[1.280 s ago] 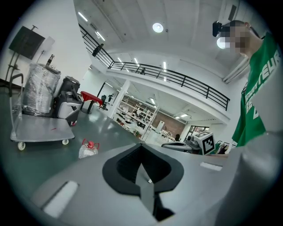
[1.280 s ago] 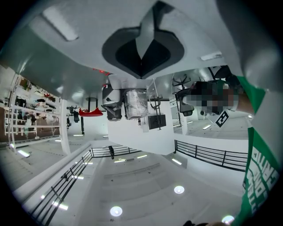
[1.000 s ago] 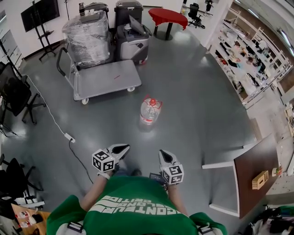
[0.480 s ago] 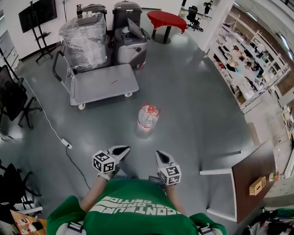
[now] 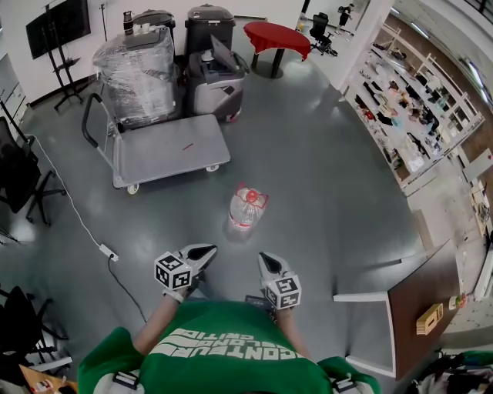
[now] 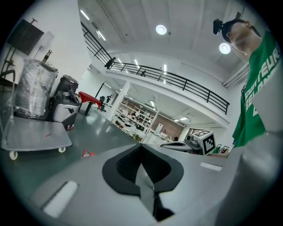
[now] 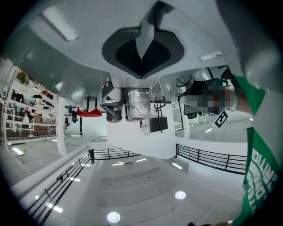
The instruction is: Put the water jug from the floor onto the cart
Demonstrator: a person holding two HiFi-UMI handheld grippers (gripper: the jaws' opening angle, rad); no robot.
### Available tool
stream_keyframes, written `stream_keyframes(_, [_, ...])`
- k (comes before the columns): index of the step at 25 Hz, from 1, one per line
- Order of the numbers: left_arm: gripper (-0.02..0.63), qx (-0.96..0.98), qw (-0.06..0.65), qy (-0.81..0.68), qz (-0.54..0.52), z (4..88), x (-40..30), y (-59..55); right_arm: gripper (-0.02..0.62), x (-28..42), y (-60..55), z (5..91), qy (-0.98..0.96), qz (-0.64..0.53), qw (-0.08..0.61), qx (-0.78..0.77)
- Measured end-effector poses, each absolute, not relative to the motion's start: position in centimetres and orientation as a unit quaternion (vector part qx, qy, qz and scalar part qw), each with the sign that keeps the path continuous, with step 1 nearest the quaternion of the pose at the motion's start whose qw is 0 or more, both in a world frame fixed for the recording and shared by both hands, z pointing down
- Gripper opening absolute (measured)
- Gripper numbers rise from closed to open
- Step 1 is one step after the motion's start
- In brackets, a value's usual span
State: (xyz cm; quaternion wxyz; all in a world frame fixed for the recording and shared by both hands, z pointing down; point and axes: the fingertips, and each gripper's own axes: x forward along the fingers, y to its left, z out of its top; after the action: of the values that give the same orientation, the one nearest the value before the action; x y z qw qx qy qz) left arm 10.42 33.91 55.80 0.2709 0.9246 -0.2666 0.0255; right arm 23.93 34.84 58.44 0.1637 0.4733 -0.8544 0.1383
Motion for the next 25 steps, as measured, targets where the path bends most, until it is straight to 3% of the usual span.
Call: stream_keyframes(25, [0.012,0.918,0.29,-0.271,0.018,57.1,2.9,21.8,-0.008,15.4,22.4,59.6,-0.859,0.14,0.19,0.454])
